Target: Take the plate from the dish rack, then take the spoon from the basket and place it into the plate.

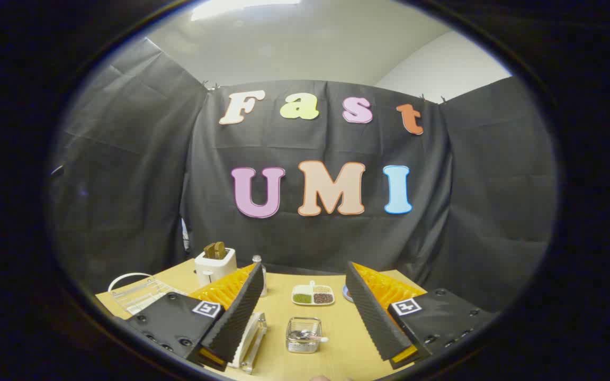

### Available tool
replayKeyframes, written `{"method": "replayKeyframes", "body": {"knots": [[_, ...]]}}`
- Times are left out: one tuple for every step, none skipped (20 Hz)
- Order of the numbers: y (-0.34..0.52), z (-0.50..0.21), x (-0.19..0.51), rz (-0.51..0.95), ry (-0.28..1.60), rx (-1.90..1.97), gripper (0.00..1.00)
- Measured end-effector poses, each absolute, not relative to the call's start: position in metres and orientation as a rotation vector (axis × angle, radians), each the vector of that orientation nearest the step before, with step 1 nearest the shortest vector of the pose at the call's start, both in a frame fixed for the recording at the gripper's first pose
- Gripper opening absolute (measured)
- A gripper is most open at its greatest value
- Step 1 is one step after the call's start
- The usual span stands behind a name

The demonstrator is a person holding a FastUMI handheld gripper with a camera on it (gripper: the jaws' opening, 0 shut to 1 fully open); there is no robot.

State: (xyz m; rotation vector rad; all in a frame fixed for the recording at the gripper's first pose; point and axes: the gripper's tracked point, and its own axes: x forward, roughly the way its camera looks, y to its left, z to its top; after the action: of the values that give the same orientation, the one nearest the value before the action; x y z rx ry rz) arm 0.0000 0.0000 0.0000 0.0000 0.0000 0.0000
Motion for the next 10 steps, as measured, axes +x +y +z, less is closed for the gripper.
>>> {"method": "replayKeyframes", "body": {"knots": [[0.003,-0.001,0.0,0.002,0.004,-0.005,1.0],[0.006,-0.001,0.0,0.008,0.007,-0.011,1.0],[0.009,-0.002,0.0,0.012,0.008,-0.016,1.0],[0.011,-0.002,0.001,0.018,0.008,-0.021,1.0],[0.014,-0.002,0.001,0.023,0.008,-0.026,1.0],[0.015,-0.003,0.001,0.023,0.006,-0.031,1.0],[0.016,-0.001,0.001,0.02,0.004,-0.033,1.0],[0.016,-0.001,0.0,0.016,-0.001,-0.029,1.0],[0.016,0.0,0.0,0.011,-0.006,-0.022,1.0],[0.018,-0.002,0.0,0.009,-0.005,-0.015,1.0]]}}
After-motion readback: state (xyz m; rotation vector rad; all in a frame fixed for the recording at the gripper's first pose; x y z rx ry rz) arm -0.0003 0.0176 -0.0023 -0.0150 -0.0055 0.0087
